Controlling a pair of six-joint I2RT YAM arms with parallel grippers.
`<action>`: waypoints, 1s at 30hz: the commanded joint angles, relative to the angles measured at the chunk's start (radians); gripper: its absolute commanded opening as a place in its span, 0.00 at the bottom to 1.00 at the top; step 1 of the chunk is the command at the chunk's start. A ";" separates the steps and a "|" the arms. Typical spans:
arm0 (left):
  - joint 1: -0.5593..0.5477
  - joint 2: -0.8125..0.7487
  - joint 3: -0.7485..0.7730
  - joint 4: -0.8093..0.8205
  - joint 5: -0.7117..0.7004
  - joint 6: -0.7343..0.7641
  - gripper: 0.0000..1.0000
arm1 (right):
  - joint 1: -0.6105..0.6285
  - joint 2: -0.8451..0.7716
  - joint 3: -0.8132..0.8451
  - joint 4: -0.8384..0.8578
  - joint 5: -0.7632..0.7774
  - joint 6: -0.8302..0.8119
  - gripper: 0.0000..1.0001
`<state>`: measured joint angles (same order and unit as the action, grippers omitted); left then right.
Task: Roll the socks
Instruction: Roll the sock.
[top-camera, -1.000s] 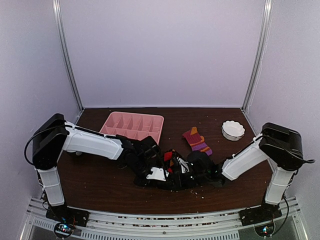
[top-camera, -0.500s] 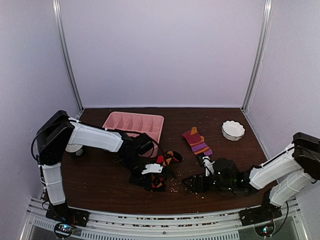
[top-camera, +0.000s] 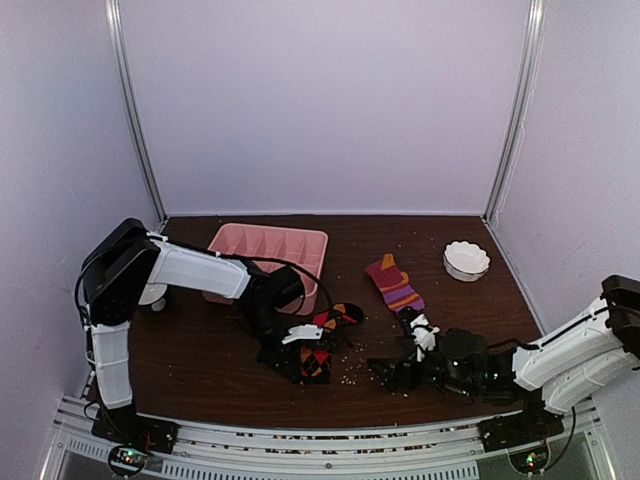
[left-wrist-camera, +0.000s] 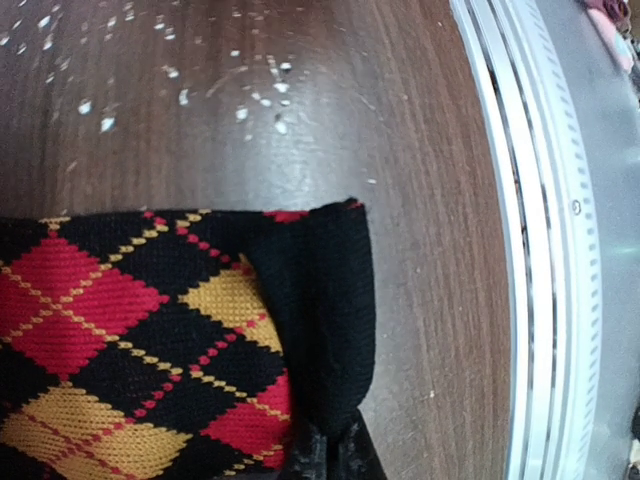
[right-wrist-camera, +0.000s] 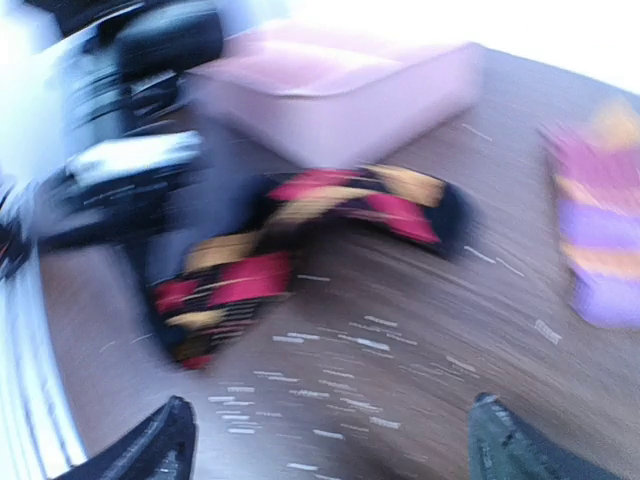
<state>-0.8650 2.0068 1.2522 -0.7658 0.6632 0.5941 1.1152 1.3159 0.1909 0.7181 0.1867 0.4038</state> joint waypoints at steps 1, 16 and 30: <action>0.047 0.043 0.043 -0.069 0.078 -0.010 0.00 | 0.122 0.083 0.029 0.058 -0.013 -0.306 0.89; 0.070 0.101 0.094 -0.148 0.106 0.033 0.01 | 0.192 0.422 0.376 -0.025 -0.201 -0.676 0.50; 0.076 0.104 0.109 -0.181 0.121 0.070 0.04 | 0.153 0.570 0.477 -0.053 -0.219 -0.682 0.27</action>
<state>-0.7975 2.0956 1.3376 -0.9222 0.7624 0.6388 1.2789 1.8622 0.6418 0.6685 -0.0299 -0.2760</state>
